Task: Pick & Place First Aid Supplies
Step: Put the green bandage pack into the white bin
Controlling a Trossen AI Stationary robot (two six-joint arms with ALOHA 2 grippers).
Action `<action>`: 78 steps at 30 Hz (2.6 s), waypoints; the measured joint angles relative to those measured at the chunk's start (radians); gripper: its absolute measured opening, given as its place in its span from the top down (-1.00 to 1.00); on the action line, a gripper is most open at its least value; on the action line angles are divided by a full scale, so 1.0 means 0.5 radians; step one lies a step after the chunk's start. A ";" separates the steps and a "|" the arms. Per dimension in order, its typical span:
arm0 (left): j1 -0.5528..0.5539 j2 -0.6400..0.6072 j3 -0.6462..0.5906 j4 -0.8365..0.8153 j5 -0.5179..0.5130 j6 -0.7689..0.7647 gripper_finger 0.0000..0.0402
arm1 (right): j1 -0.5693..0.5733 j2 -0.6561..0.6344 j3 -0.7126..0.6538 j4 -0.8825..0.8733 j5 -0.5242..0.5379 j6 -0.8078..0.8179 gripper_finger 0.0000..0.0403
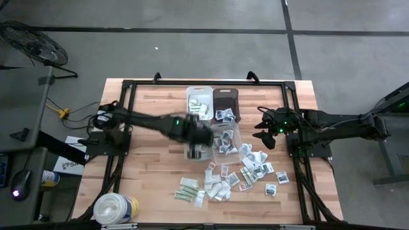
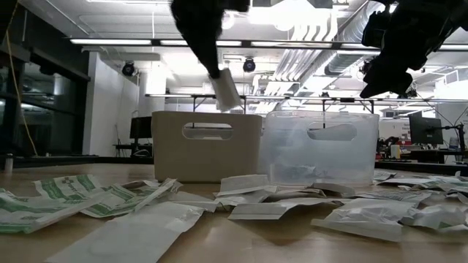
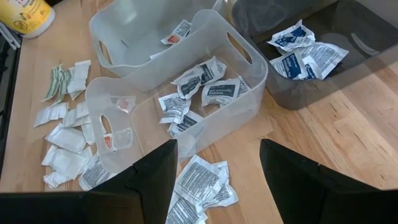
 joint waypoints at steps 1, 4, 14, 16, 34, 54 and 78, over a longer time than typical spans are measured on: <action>0.058 0.000 0.000 0.019 -0.006 0.058 0.96 | 0.000 0.000 0.000 0.001 -0.001 0.001 -0.10; 0.239 0.000 0.000 0.053 -0.009 0.233 0.96 | 0.001 0.000 0.000 0.001 -0.001 0.003 -0.10; 0.693 0.001 0.000 0.142 0.009 0.611 0.96 | 0.000 0.000 0.000 0.000 0.001 0.021 -0.10; 0.756 0.008 -0.002 0.164 0.026 0.710 0.96 | 0.001 0.000 0.000 0.000 0.001 0.022 -0.10; 1.189 0.224 -0.008 0.225 0.776 1.037 0.95 | 0.001 0.000 0.000 -0.001 0.008 0.095 -0.10; 1.196 0.233 0.021 0.167 0.755 1.022 0.44 | 0.001 0.000 0.000 -0.009 0.012 0.097 -0.10; 0.382 -0.006 0.199 -0.734 0.524 0.670 0.45 | 0.000 0.000 0.000 -0.015 0.010 0.090 -0.10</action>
